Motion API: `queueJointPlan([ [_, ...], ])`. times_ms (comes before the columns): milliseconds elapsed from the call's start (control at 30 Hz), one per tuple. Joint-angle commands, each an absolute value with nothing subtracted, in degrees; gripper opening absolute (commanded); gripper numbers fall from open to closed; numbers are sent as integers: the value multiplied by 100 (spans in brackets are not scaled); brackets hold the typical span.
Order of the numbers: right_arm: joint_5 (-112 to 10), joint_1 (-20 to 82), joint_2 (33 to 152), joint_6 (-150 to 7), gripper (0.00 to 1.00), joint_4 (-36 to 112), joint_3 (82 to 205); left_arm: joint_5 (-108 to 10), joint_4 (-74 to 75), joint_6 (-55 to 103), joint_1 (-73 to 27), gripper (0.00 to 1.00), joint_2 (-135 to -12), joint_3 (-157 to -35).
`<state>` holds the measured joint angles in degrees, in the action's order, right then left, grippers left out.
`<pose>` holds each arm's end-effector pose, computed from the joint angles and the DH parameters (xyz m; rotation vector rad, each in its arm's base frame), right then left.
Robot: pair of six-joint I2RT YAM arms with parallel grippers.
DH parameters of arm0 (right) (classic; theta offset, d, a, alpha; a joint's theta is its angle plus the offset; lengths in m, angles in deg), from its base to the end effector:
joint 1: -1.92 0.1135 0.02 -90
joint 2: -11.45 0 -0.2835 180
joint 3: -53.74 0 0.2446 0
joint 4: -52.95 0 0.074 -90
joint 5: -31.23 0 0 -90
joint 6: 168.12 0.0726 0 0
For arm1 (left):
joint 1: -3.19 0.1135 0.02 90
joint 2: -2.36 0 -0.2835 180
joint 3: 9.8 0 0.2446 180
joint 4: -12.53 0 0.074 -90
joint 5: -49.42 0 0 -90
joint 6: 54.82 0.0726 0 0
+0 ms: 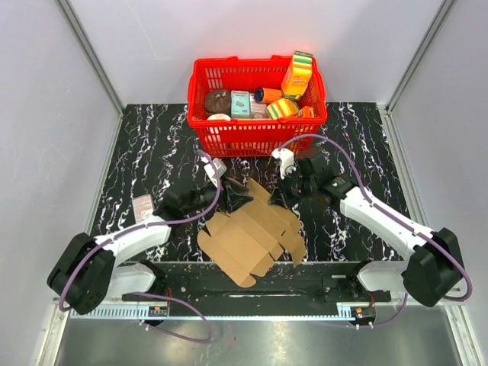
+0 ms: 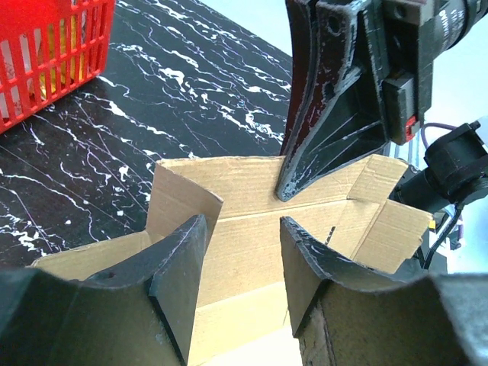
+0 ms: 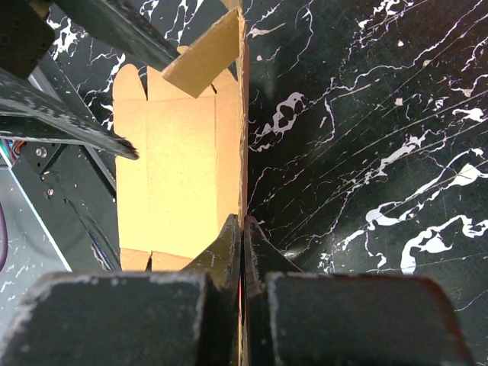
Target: Fold the paper box
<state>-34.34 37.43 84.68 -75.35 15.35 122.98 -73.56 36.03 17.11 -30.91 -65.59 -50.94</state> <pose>0.2162 0.1911 0.2749 -0.8811 2.1888 0.8264 0.1986 -0.1822 0.2582 0.7016 1.6040 -1.1481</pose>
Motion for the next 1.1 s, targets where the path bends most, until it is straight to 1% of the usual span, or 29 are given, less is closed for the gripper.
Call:
queueJointPlan([
  [0, -3539, 3865, 8405, -7478, 0, 1765, 12375, -7442, 4122, 1654, -3152, 48, -6769, -5133],
  [267, -3696, 3954, 8387, -7486, 0, 1687, 12322, -7407, 4097, 1698, -3152, 48, -7007, -5247],
  [400, -4292, 3954, 8352, -7548, 0, 1249, 12392, -7144, 3562, 1874, -3152, 54, -6490, -5169],
  [500, -4619, 3962, 8317, -7566, 0, 985, 12427, -6679, 3131, 1997, -3152, 59, -5963, -5028],
  [600, -4786, 3962, 8264, -7566, 0, 730, 12489, -5924, 2788, 1997, -3144, 59, -5454, -4800],
  [633, -4804, 3962, 8256, -7583, 0, 676, 12506, -5478, 2700, 1945, -3144, 59, -5338, -4738],
  [767, -4848, 3962, 8159, -7557, 0, 483, 12550, -4877, 2471, 1822, -3117, 59, -5020, -4395],
  [900, -4848, 3962, 8080, -7548, 0, 412, 12586, -4455, 2067, 1725, -3100, 54, -5397, -4386],
  [933, -4848, 3962, 8045, -7548, 0, 403, 12594, -4341, 1996, 1638, -3091, 48, -5503, -4404],
  [1000, -4831, 3962, 8018, -7548, 0, 351, 12603, -4209, 1908, 1593, -3082, 42, -5828, -4430],
  [1033, -4831, 3962, 7975, -7548, 0, 342, 12612, -4199, 1916, 1576, -3091, 33, -5933, -4439],
  [1067, -4787, 3962, 7957, -7557, 0, 350, 12612, -4225, 1951, 1567, -3091, 27, -6169, -4456],
])
